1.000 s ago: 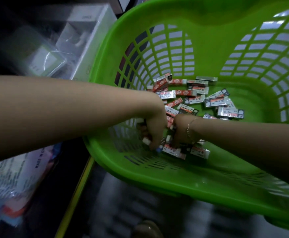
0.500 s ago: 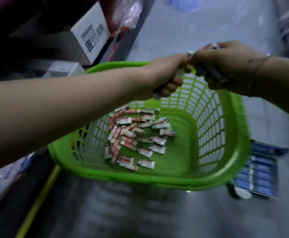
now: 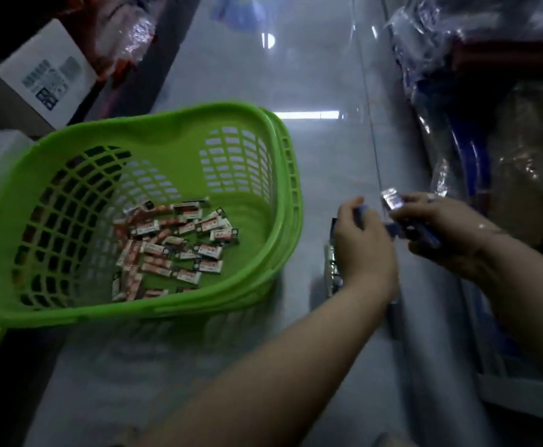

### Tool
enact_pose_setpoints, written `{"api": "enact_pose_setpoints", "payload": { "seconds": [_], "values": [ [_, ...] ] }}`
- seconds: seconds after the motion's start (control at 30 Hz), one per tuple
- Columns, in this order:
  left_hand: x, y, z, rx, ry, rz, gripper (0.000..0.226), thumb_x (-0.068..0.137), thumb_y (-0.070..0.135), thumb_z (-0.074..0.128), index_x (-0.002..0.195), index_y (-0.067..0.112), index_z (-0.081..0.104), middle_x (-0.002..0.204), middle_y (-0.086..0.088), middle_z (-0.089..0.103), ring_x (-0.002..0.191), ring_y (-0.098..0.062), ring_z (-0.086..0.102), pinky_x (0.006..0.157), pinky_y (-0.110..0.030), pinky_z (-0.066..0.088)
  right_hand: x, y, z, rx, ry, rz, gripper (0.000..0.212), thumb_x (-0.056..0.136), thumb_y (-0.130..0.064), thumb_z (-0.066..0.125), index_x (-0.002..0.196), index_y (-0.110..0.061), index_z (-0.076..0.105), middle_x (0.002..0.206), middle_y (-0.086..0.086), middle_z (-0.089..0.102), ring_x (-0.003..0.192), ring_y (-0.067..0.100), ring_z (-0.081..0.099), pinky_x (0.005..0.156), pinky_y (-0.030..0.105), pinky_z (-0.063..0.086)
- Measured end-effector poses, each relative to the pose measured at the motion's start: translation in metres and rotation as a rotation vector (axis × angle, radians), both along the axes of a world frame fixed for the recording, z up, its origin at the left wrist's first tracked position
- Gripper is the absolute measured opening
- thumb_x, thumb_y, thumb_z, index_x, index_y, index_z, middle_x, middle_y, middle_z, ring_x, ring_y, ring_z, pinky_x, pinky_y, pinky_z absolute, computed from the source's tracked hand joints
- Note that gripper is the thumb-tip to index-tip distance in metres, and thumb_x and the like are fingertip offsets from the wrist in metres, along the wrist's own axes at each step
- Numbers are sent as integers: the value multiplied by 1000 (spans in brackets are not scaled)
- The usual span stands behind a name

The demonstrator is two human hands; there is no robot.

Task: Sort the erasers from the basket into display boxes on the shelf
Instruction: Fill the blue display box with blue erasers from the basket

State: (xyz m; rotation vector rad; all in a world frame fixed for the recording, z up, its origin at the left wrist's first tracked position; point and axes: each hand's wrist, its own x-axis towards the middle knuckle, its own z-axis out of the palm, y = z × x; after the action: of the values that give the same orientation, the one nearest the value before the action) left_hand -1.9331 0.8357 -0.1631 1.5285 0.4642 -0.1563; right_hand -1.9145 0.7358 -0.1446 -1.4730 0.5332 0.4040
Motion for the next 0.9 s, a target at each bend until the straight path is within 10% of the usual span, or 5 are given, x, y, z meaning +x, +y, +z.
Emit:
{"api": "enact_pose_setpoints", "payload": {
  "seconds": [0.23,0.4,0.53,0.9],
  "values": [
    [-21,48,-88,168,-11,-113,16,85,20,69,99,22,61,96,1,70,90,-17,67,85,-43,53,-34,-13,-87,-272,136,-82,15,77,1,70,81,-8,60,54,8,55,35,9,51,32,14,34],
    [-5,62,-110,701,-211,-456,29,81,41,69,108,31,67,99,8,56,86,-12,60,78,-32,51,-25,-8,-107,-404,29,-50,18,75,5,69,91,-4,67,62,3,56,52,12,49,31,8,32],
    [8,60,-115,1062,-293,-763,35,83,51,63,114,35,63,102,8,59,100,-17,52,69,-28,37,-16,-7,-115,-560,-42,83,15,73,0,70,83,-11,65,71,4,59,67,17,53,59,20,43],
    [23,47,-119,1206,-524,-870,26,83,36,64,104,20,62,104,2,60,98,-20,52,58,-28,28,-5,-7,-131,-1097,-109,542,27,75,-14,64,102,-13,56,120,9,42,97,36,54,84,37,48]
  ]
}}
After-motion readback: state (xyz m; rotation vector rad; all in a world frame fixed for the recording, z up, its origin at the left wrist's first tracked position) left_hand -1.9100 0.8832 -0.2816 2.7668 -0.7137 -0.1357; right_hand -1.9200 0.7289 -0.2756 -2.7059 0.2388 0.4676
